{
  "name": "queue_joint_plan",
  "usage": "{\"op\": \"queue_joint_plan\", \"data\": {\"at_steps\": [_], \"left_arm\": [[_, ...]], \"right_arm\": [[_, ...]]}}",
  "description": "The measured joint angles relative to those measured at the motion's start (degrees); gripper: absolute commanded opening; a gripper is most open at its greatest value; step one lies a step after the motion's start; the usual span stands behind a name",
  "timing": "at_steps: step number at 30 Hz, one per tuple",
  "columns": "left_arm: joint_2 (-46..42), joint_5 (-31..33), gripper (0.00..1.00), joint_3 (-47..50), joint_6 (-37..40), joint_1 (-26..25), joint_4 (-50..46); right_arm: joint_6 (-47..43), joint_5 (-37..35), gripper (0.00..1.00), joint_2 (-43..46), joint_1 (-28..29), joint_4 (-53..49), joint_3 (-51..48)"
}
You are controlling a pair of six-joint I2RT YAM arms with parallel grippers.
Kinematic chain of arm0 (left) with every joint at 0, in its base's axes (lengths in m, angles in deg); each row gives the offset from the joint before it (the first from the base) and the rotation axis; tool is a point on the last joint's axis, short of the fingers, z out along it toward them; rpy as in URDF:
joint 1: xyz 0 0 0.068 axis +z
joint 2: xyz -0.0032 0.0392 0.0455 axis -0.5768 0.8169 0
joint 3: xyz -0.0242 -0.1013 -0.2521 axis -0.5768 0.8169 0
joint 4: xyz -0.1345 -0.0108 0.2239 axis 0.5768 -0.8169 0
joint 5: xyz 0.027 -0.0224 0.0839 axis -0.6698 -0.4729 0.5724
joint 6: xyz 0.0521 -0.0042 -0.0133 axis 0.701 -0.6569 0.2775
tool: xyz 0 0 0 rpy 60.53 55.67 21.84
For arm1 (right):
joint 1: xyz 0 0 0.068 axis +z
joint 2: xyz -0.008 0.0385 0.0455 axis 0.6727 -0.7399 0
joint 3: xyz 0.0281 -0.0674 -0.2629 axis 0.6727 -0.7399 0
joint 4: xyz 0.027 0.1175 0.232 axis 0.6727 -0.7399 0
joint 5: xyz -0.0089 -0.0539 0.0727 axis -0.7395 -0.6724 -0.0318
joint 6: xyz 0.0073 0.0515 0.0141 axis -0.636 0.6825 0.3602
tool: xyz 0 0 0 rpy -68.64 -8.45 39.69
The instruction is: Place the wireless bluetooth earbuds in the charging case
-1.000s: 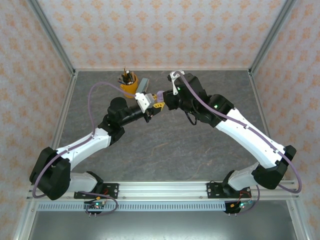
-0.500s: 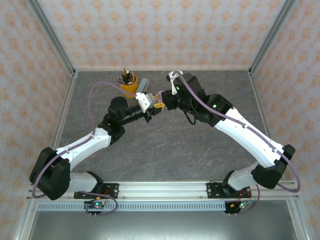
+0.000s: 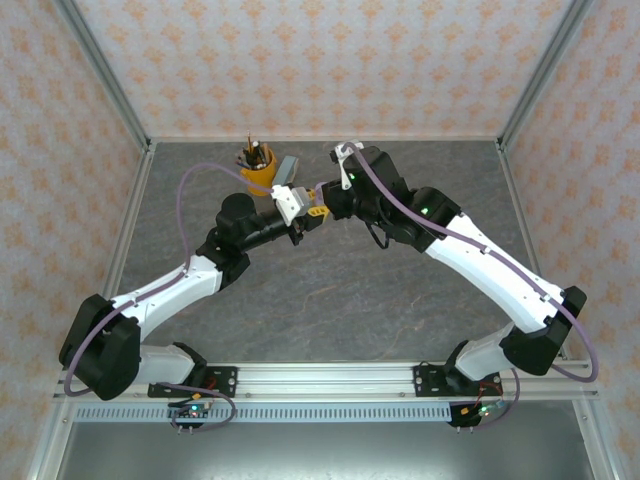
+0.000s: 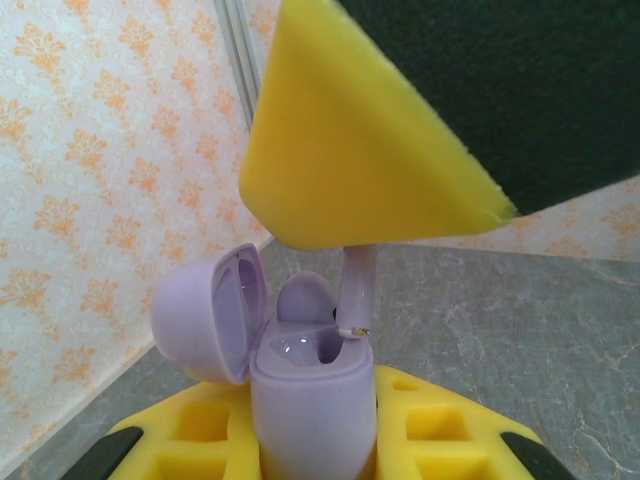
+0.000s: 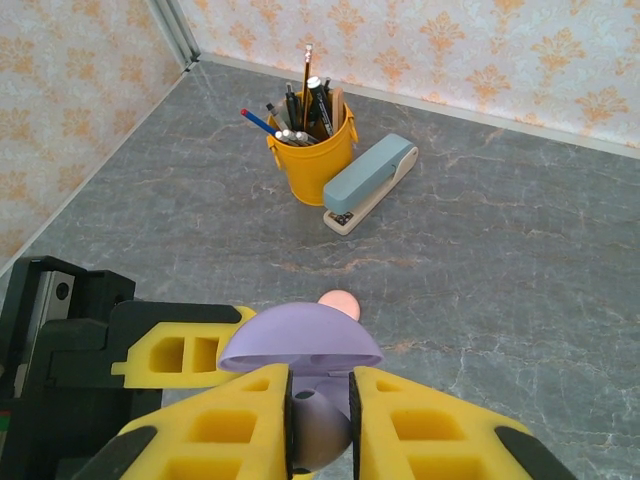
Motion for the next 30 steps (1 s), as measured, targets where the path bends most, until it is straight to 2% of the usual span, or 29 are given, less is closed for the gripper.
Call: {"op": "queue_joint_plan", "data": {"at_steps": [30], "left_arm": [[0.0,0.0,0.0,0.0,0.0,0.0,-1.5]], "right_arm": [[-1.1,0.1,0.21,-1.4,0.0,-0.2,0.2]]}}
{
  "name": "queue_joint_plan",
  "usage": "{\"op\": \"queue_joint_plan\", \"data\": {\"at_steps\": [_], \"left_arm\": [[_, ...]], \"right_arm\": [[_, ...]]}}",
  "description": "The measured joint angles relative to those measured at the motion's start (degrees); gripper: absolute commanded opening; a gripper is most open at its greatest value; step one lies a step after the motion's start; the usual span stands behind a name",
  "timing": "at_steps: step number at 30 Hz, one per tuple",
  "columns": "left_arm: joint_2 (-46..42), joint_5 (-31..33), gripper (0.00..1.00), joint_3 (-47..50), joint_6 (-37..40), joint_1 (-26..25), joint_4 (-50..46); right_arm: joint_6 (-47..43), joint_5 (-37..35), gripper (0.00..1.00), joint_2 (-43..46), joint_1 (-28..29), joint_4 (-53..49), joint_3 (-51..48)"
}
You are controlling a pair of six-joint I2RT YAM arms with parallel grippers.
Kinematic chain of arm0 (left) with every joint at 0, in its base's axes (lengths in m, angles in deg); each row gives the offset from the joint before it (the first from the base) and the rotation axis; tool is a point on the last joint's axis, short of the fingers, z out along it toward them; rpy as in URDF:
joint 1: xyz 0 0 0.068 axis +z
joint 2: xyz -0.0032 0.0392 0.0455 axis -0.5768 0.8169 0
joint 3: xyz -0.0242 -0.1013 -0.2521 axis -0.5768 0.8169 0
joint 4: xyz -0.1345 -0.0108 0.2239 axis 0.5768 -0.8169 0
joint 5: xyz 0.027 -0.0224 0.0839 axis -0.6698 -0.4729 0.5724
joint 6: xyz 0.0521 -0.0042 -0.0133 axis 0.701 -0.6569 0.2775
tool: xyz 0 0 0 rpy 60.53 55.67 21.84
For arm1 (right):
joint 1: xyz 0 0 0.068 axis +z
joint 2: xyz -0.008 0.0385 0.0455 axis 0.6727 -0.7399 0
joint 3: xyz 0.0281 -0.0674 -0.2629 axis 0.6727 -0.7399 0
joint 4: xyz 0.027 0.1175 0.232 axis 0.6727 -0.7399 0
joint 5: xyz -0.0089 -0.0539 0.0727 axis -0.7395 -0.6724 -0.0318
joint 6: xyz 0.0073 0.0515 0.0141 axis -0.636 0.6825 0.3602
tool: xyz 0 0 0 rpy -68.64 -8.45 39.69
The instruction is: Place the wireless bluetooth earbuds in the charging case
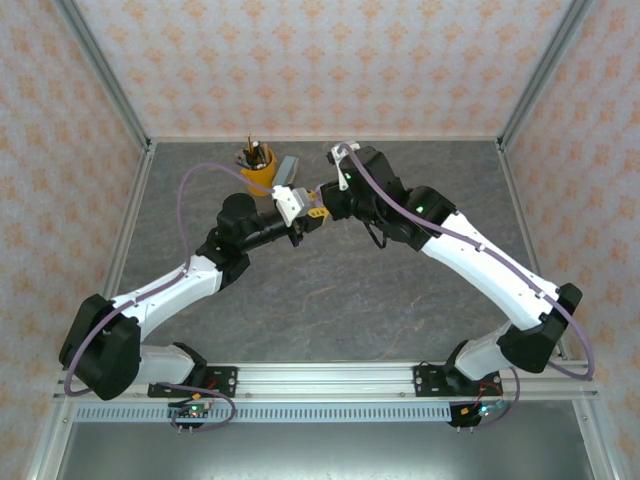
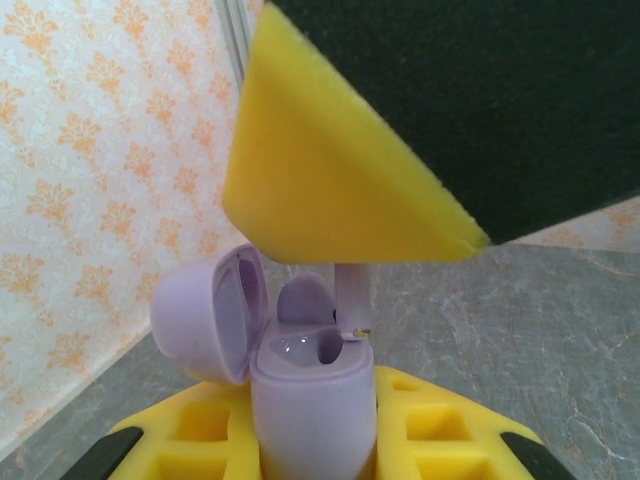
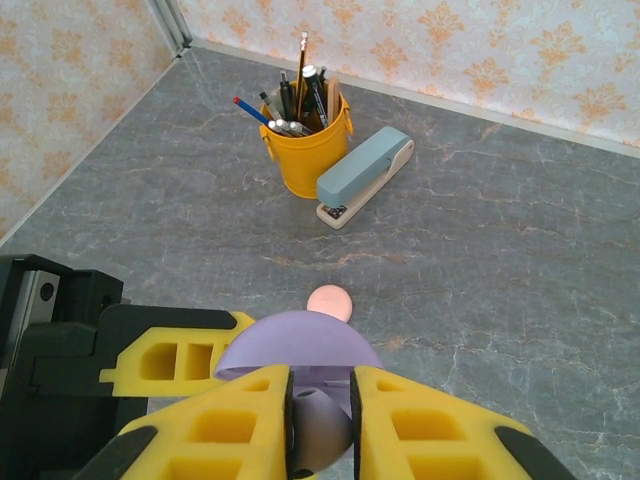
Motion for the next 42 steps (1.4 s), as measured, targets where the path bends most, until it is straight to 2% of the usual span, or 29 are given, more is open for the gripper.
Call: {"op": "queue_joint_plan", "data": {"at_steps": [13,30,42], "left_arm": [[0.0,0.0,0.0,0.0,0.0,0.0,-0.2],[0.0,0.0,0.0,-0.1,0.0,-0.3,0.0],[0.0,-0.9,0.0,-0.3,1.9,-0.4,0.0]], "right_arm": [[-1.1,0.9,0.2,-1.0,0.0,-0.5,0.8],[-1.1,-3.1,0.2,2.0,0.0,-1.0,0.8],[-1.1,-3.1,0.2,2.5,0.0,-1.9,0.8]]}}
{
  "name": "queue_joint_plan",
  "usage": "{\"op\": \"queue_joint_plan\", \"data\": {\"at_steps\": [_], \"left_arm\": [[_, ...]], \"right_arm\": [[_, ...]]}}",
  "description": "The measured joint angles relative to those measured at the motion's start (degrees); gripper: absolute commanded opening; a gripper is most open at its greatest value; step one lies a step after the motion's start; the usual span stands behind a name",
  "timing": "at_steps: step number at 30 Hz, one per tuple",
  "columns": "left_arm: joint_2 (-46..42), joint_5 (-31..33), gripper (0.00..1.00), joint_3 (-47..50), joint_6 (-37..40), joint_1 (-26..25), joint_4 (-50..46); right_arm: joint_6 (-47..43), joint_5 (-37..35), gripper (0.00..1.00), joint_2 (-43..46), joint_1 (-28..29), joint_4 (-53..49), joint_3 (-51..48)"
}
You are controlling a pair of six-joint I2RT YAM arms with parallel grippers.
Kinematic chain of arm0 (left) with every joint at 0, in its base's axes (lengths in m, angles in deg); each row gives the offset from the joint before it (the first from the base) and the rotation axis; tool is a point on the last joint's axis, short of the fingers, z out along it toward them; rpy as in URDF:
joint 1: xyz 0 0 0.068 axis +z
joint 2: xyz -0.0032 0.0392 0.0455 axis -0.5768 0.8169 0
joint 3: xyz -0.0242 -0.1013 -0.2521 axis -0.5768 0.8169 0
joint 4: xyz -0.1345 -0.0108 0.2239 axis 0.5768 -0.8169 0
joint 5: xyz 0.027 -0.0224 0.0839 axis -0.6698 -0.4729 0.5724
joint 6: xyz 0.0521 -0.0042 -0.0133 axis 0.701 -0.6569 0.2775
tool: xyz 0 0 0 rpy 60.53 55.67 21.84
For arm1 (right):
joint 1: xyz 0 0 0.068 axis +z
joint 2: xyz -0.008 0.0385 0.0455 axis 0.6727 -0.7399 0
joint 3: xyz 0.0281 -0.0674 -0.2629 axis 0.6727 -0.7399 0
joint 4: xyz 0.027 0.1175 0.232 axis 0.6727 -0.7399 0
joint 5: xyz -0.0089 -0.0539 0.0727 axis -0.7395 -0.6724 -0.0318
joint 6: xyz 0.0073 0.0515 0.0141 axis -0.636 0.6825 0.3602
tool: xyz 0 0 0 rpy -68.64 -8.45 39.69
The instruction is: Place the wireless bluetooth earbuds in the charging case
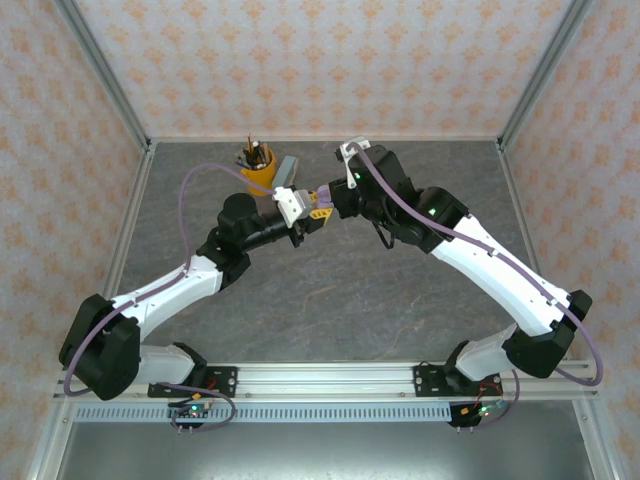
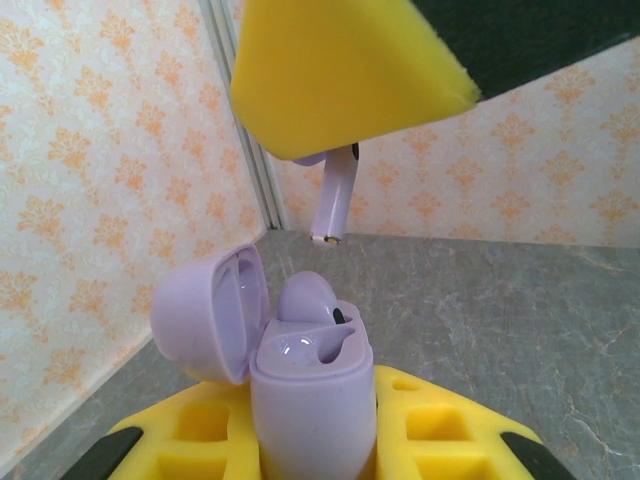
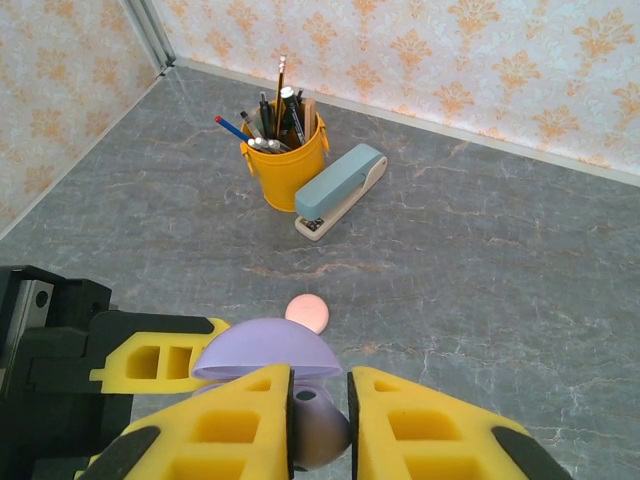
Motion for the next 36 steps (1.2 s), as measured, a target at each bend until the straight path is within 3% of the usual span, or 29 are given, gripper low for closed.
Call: {"op": "queue_joint_plan", "data": {"at_steps": [16,36], "left_arm": [[0.0,0.0,0.0,-1.8,8.9,0.0,-1.3],[0.0,0.0,0.0,-3.0,10.3,0.0,-2.6]], "right_arm": [[0.0,0.2,0.2,0.1,0.0,-0.4,0.0],[0.1,1.7,0.2,-0.5,0.0,-0.3,0.0]]}}
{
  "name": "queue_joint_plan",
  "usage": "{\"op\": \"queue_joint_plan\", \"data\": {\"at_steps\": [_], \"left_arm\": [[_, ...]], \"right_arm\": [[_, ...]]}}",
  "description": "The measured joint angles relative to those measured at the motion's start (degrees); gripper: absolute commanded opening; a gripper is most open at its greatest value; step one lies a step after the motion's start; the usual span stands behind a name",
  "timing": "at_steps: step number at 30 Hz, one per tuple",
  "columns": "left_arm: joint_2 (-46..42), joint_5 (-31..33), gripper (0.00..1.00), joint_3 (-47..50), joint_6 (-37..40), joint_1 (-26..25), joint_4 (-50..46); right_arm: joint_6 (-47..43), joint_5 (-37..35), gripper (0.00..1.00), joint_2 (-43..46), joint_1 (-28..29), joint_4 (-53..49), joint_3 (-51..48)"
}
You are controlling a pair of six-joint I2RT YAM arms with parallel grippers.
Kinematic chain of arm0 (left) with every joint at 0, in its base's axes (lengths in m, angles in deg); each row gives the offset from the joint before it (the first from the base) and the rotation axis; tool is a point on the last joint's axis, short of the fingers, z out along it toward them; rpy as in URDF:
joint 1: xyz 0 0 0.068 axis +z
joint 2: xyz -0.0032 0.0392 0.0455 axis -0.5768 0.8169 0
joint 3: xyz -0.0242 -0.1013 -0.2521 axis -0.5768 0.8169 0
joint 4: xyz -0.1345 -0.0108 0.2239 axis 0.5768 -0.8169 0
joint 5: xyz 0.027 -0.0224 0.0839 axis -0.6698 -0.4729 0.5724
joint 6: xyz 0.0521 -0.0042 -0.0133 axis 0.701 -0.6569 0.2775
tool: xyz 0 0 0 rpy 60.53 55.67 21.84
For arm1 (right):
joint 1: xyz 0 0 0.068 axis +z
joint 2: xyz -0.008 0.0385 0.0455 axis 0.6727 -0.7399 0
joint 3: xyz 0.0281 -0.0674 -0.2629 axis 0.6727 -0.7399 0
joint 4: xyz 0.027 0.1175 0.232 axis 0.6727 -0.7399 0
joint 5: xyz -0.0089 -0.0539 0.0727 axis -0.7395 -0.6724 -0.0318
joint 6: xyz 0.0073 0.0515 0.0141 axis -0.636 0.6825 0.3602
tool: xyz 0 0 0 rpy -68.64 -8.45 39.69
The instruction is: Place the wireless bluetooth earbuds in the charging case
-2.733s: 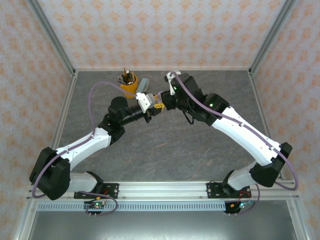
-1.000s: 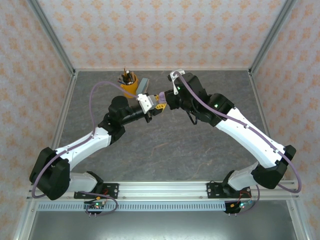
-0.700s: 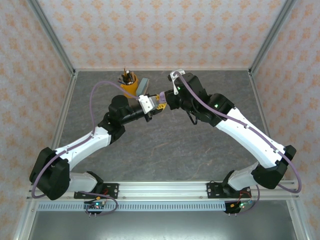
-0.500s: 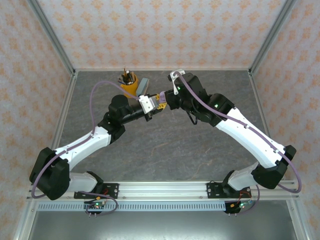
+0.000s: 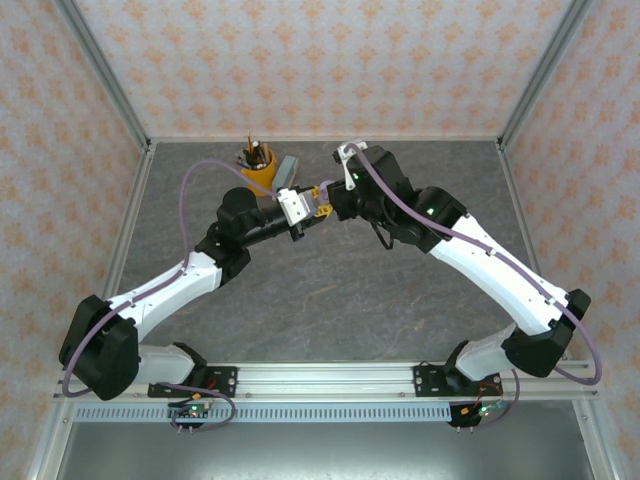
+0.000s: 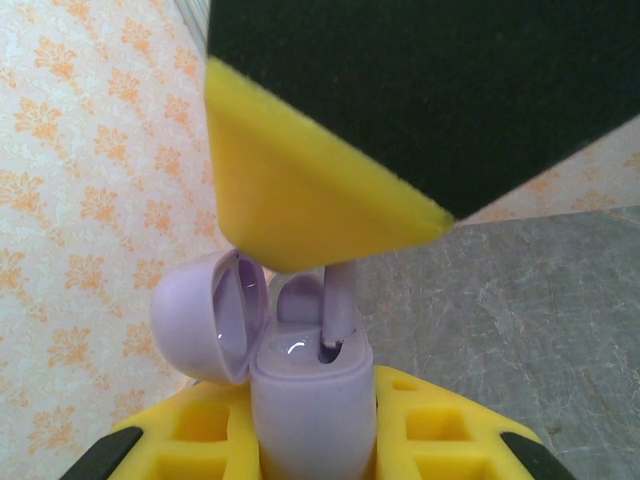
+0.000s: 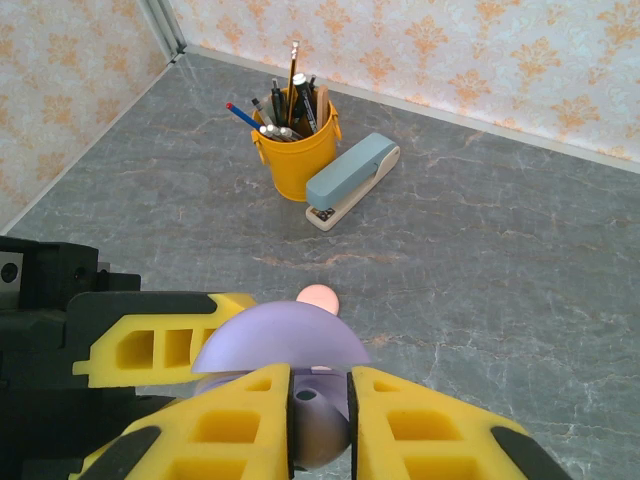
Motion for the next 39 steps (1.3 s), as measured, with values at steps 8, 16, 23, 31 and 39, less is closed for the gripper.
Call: {"op": "queue_joint_plan", "data": {"at_steps": [8,16,23,31,39], "left_arm": [[0.0,0.0,0.0,0.0,0.0,0.0,-0.3],[0.4,0.0,0.0,0.0,-0.5,0.1,-1.1],[1.3,0.2,0.0,0.0,-2.9,0.2,-1.1],[2.0,0.2,0.0,0.0,-5.0,0.2,-0.7],[2.1,0.2,0.0,0.0,-6.3,0.2,1.3]], "right_arm": [[0.0,0.3,0.2,-0.5,0.0,0.2,0.0],[-0.1,0.9,0.2,-1.3,-0.3,0.1,0.0],[-0.5,1.2,0.22,-3.5,-0.7,-0.6,1.4],[-0.7,0.8,0.39,-4.4,-0.7,-1.0,2.2],[0.0,-0.2,0.57,-4.2,-0.7,-1.7,3.4]]}}
